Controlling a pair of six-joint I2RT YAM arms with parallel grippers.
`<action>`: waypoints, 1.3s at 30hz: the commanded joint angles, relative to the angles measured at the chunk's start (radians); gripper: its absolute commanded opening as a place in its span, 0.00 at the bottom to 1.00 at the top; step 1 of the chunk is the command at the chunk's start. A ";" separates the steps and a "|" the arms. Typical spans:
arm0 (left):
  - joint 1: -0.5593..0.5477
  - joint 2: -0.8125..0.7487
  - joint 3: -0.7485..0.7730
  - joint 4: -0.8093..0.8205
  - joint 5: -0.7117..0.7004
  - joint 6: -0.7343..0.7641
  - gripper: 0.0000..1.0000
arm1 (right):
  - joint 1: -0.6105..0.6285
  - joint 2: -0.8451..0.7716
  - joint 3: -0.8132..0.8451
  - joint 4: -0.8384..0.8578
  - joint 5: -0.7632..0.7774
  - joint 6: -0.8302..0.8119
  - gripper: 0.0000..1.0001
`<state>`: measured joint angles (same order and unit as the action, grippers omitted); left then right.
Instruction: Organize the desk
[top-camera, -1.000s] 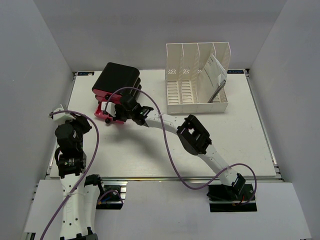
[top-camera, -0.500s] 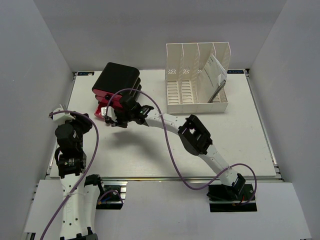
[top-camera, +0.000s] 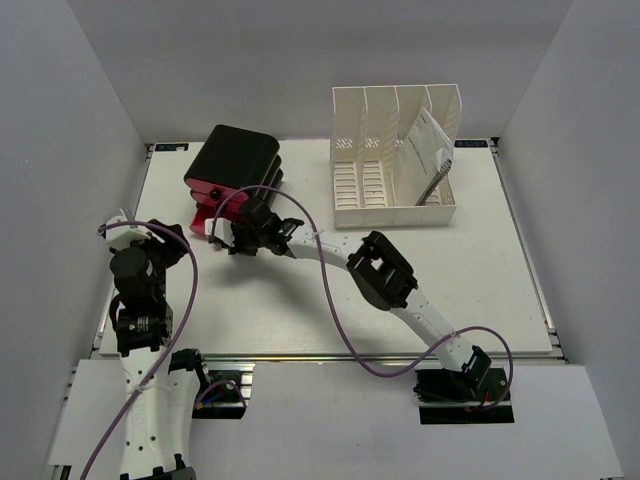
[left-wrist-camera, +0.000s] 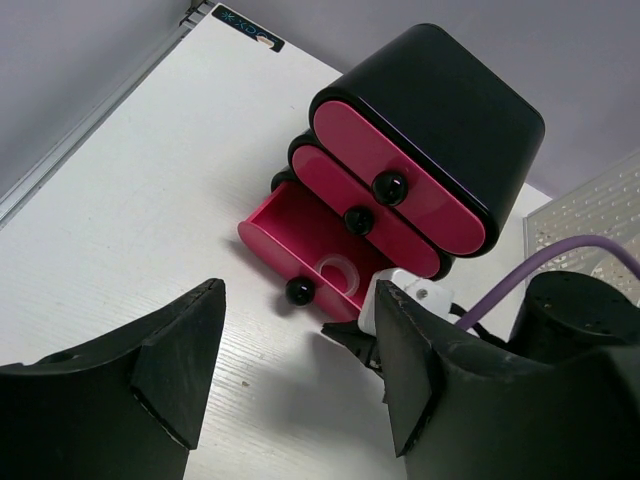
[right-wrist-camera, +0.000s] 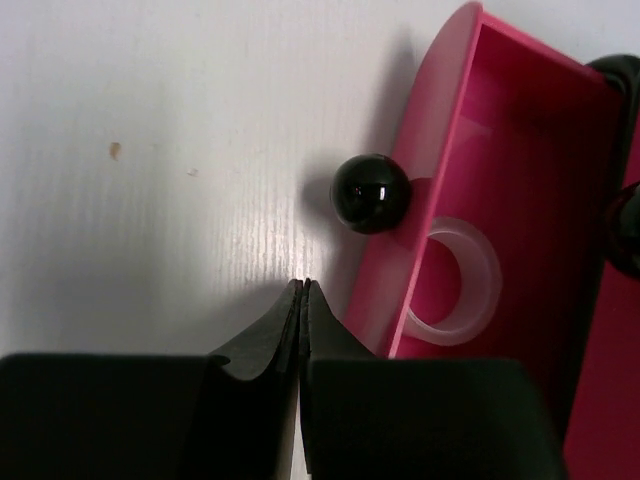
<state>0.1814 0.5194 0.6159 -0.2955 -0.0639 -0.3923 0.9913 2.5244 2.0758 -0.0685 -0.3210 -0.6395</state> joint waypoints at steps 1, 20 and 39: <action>0.006 -0.006 0.030 -0.010 -0.004 0.003 0.71 | 0.007 0.014 0.009 0.098 0.080 -0.011 0.00; 0.006 -0.004 0.031 -0.011 -0.005 0.003 0.71 | 0.012 0.054 -0.011 0.288 0.457 -0.028 0.00; 0.006 0.002 0.031 -0.011 -0.005 0.001 0.74 | 0.001 0.085 0.001 0.334 0.580 -0.081 0.00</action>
<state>0.1814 0.5209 0.6159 -0.2955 -0.0639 -0.3927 1.0122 2.6049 2.0476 0.2020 0.2100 -0.7074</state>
